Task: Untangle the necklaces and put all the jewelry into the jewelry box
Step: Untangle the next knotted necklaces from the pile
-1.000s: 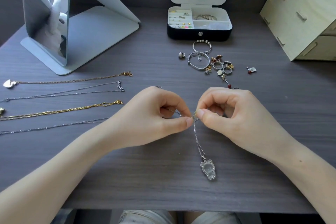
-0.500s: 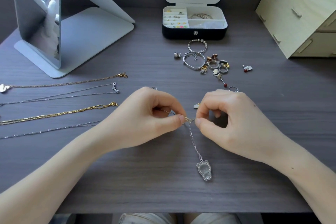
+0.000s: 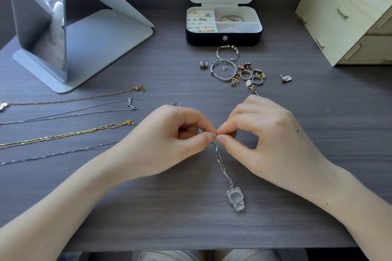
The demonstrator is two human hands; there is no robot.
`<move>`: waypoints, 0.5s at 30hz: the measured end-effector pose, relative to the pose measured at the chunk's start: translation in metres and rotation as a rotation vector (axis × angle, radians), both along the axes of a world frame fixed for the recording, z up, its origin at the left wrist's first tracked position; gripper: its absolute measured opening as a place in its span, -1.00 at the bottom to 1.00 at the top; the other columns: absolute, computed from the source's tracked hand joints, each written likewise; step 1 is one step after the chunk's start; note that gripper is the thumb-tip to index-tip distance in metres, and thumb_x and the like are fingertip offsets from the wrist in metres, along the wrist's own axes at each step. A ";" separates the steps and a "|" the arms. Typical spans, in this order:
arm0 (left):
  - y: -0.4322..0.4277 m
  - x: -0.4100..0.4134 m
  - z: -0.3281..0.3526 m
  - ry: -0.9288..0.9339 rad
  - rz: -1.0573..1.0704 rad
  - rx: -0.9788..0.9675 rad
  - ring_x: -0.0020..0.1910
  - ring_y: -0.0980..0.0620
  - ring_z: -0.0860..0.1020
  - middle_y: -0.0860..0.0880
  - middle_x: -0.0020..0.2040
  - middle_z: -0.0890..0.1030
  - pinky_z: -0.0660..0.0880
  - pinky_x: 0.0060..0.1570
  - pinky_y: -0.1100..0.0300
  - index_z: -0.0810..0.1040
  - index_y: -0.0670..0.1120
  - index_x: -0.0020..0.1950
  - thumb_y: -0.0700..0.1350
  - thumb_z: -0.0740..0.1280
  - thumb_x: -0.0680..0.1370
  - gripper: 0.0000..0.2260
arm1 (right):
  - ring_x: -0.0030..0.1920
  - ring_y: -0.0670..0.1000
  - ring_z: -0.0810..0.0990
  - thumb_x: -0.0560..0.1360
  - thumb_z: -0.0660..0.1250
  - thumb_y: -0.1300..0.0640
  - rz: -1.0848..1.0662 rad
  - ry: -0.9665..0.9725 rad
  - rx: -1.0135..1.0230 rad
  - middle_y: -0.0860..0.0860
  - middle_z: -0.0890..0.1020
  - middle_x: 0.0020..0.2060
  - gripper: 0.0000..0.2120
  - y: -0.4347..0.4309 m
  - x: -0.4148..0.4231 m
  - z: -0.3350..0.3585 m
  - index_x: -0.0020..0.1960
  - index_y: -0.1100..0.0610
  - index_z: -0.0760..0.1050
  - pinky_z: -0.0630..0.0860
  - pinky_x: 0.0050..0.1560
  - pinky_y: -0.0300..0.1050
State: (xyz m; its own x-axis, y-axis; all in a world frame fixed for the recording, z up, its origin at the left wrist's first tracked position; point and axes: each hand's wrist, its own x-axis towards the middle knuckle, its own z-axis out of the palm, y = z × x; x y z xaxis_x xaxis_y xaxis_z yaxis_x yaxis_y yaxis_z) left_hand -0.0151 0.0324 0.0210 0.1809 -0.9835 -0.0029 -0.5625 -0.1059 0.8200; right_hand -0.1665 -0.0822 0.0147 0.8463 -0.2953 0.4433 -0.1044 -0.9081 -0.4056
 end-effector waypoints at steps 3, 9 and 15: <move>0.000 0.000 0.000 -0.050 0.003 0.003 -0.46 0.14 0.25 -0.07 -0.44 0.37 0.23 -0.43 0.28 0.62 0.09 -0.19 0.06 0.31 0.42 -0.88 | -0.30 -0.02 0.41 0.39 0.32 0.14 -0.005 0.000 -0.022 -0.07 0.54 -0.38 -0.88 0.001 0.000 0.000 -0.29 0.12 0.57 0.34 -0.21 -0.21; 0.002 -0.005 0.004 -0.035 -0.023 -0.006 -0.47 0.11 0.20 0.08 -0.50 0.24 0.15 -0.46 0.36 0.57 0.09 -0.21 0.05 0.45 0.40 -0.91 | -0.30 -0.06 0.38 0.35 0.29 0.12 -0.023 0.009 0.086 -0.09 0.51 -0.40 -0.88 0.002 0.000 0.001 -0.33 0.10 0.54 0.32 -0.21 -0.26; 0.001 -0.006 0.002 -0.076 -0.002 -0.019 -0.48 0.12 0.19 0.07 -0.50 0.23 0.14 -0.47 0.33 0.55 0.07 -0.25 -0.04 0.43 0.46 -0.89 | -0.28 -0.08 0.40 0.32 0.35 0.16 0.035 0.061 0.355 -0.11 0.53 -0.41 -0.91 0.001 -0.002 0.008 -0.36 0.07 0.55 0.33 -0.21 -0.32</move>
State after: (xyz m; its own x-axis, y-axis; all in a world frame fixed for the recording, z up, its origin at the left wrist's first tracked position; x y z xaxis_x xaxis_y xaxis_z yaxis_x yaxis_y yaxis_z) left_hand -0.0208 0.0332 0.0228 0.1783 -0.9835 0.0290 -0.6232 -0.0901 0.7768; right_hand -0.1683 -0.0809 0.0230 0.8802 -0.3925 0.2668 -0.1095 -0.7149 -0.6906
